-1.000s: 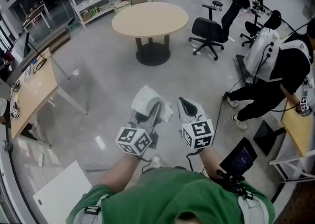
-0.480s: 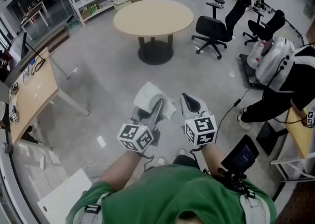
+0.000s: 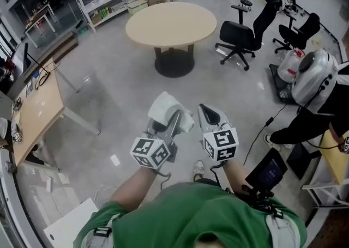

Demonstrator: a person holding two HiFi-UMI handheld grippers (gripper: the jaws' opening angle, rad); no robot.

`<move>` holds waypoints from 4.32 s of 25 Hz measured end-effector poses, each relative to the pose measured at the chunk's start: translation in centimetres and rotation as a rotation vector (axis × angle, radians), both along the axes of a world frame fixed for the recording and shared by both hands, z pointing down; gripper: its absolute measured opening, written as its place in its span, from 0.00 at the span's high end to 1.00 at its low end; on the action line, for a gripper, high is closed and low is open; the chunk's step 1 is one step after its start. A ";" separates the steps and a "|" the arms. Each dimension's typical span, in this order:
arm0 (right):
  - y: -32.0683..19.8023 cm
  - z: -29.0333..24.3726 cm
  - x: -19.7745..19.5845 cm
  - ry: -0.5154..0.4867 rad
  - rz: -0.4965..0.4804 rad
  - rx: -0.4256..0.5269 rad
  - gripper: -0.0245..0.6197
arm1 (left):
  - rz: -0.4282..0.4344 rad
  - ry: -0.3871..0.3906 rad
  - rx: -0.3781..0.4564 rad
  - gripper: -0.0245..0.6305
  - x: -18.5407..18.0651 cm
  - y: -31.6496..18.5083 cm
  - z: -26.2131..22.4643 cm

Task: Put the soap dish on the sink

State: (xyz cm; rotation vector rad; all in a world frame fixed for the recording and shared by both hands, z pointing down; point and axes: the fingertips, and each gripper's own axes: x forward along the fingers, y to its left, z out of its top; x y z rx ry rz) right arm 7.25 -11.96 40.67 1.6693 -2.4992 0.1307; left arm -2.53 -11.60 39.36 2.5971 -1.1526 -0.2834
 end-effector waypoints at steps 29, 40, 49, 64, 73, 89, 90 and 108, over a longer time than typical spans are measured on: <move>-16.9 2.2 7.4 -0.041 -0.095 -0.030 0.96 | -0.125 -0.042 -0.043 0.73 7.2 -16.6 2.2; -26.3 1.3 1.3 0.007 -0.125 -0.013 0.96 | -0.145 -0.017 -0.034 0.73 1.1 -25.3 1.8; -31.5 1.4 -3.8 0.004 -0.127 -0.005 0.96 | -0.149 -0.023 -0.023 0.73 -4.2 -30.4 1.9; -38.1 2.0 -4.8 -0.003 -0.132 -0.029 0.96 | -0.165 -0.027 -0.050 0.73 -5.2 -37.2 2.6; -45.8 1.5 -2.6 -0.017 -0.177 -0.021 0.96 | -0.196 -0.052 -0.050 0.73 -2.9 -44.3 2.2; -55.5 2.5 0.8 -0.044 -0.265 -0.040 0.96 | -0.260 -0.112 -0.057 0.73 1.3 -53.2 2.4; -55.8 2.7 0.8 -0.045 -0.266 -0.043 0.96 | -0.261 -0.114 -0.061 0.73 1.3 -53.6 2.5; -65.5 4.0 -2.2 0.005 -0.191 -0.083 0.96 | -0.195 -0.068 -0.103 0.73 -2.1 -64.3 4.8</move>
